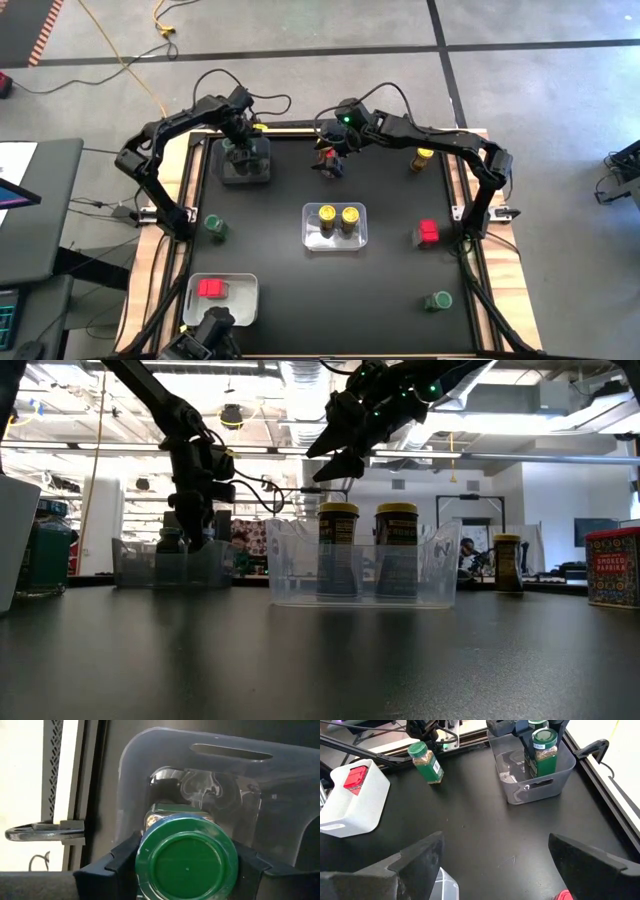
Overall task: Sort spices by type
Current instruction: Put the green seasoning bottle into the black bin
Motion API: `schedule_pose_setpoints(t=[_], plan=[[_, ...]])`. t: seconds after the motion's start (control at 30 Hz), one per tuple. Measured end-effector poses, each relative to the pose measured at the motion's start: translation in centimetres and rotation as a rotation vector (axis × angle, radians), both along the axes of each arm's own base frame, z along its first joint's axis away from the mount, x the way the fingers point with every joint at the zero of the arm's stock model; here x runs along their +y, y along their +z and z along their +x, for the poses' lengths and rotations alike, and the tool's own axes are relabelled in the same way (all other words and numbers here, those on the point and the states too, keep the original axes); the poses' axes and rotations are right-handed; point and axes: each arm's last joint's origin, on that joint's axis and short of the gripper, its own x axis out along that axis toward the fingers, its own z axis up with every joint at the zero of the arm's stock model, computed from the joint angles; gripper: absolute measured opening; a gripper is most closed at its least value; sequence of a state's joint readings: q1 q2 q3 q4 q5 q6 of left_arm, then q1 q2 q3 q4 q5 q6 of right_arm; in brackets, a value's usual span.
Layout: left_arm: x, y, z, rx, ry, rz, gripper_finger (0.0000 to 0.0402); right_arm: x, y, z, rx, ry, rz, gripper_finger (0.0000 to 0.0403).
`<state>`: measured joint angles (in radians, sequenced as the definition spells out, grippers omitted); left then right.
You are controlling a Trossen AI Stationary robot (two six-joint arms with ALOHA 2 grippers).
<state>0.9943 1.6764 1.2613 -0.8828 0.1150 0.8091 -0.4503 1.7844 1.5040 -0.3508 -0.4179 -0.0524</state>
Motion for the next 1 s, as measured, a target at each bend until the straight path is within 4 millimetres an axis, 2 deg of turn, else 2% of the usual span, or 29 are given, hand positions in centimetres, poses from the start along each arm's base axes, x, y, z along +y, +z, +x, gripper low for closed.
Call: schedule_pose_setpoints(t=[0.37,1.0], plan=[[-0.10,0.02,0.14,-0.030,-0.147,0.004,0.0216,0.01,-0.01,0.00,0.001,0.000,0.001,0.0386],[-0.07,0.02,0.09,-0.006,-0.139,0.017,0.0216,0.03,-0.03,-0.01,0.003,-0.001,0.004,0.0386]])
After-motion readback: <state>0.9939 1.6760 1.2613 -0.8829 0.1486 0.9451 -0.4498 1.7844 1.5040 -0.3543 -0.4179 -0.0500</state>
